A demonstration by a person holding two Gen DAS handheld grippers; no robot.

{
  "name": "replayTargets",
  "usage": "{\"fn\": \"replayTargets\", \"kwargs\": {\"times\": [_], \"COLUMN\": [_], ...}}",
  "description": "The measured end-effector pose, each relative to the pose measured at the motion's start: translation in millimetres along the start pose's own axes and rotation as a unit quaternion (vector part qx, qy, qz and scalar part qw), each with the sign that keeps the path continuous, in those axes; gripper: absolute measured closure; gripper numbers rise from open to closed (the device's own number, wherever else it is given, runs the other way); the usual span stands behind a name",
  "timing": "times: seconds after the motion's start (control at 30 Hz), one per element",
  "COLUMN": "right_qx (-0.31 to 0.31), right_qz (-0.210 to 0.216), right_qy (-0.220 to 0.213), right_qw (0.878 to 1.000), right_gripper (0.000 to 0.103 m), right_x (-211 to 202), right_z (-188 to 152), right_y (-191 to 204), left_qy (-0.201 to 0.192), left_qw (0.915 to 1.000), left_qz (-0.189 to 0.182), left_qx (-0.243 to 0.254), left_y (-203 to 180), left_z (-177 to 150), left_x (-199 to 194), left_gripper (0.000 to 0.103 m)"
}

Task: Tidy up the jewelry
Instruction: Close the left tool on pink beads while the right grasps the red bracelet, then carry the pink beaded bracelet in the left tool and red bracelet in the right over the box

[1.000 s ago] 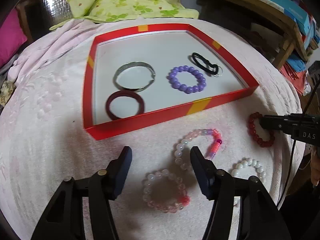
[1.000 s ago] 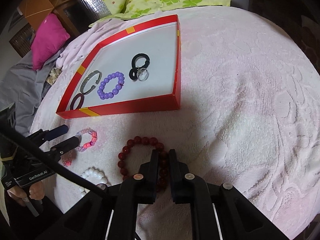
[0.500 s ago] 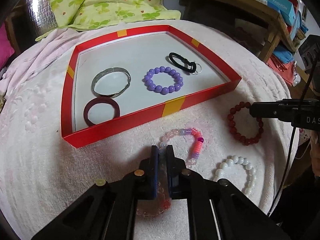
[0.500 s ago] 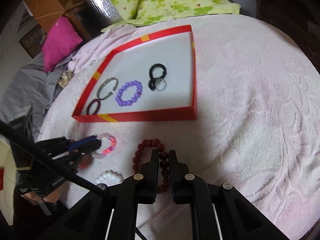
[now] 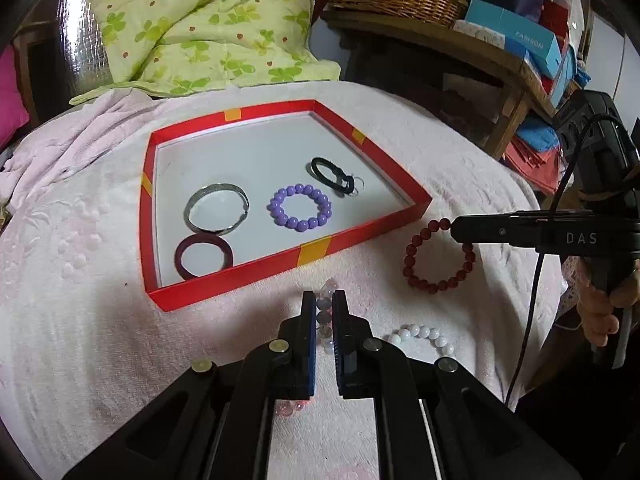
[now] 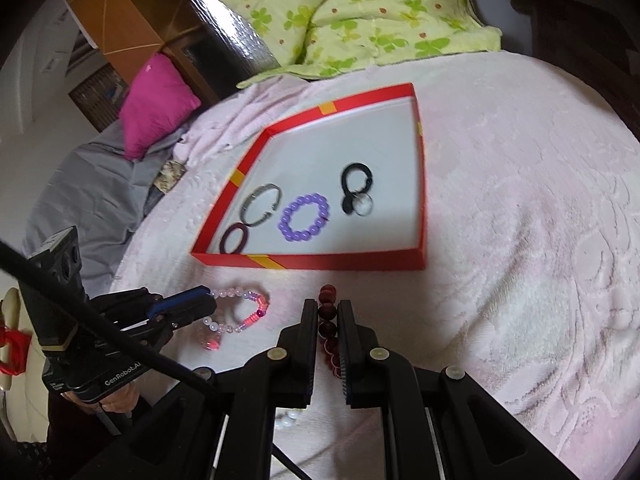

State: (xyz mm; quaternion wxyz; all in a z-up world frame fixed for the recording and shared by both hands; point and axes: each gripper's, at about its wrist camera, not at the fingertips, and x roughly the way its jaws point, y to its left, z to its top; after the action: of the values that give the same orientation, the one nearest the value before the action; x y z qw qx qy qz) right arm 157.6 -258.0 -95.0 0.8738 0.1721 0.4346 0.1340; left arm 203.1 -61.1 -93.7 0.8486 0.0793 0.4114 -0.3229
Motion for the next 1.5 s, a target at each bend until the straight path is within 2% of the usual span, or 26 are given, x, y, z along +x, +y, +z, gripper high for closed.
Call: {"fn": "replayTargets", "kwargs": {"times": [0.37, 0.6, 1.17, 1.5], "right_qx": [-0.011, -0.007, 0.046, 0.078], "right_qz": [0.044, 0.066, 0.074, 0.057], "right_qy": [-0.028, -0.048, -0.068, -0.068], "right_qw": [0.999, 0.997, 0.994, 0.993], "right_gripper": [0.092, 0.092, 0.092, 0.092], "right_x": [-9.9, -17.4, -5.0, 7.3], "right_z": [7.6, 15.3, 48.3, 60.2], "right_y": [16.6, 22.8, 18.9, 1.7], "left_qy": [-0.048, -0.078, -0.072, -0.051], "left_qw": [0.9983, 0.9962, 0.9963, 0.9967], "left_qz": [-0.033, -0.035, 0.012, 0.013], "left_qx": [-0.007, -0.013, -0.045, -0.062], "left_y": [2.8, 6.0, 22.1, 29.9], "left_z": [9.6, 20.6, 58.5, 68.7], "left_x": [-35.6, -54.2, -40.9, -14.4], "left_gripper": [0.095, 0.095, 0.095, 0.095]}}
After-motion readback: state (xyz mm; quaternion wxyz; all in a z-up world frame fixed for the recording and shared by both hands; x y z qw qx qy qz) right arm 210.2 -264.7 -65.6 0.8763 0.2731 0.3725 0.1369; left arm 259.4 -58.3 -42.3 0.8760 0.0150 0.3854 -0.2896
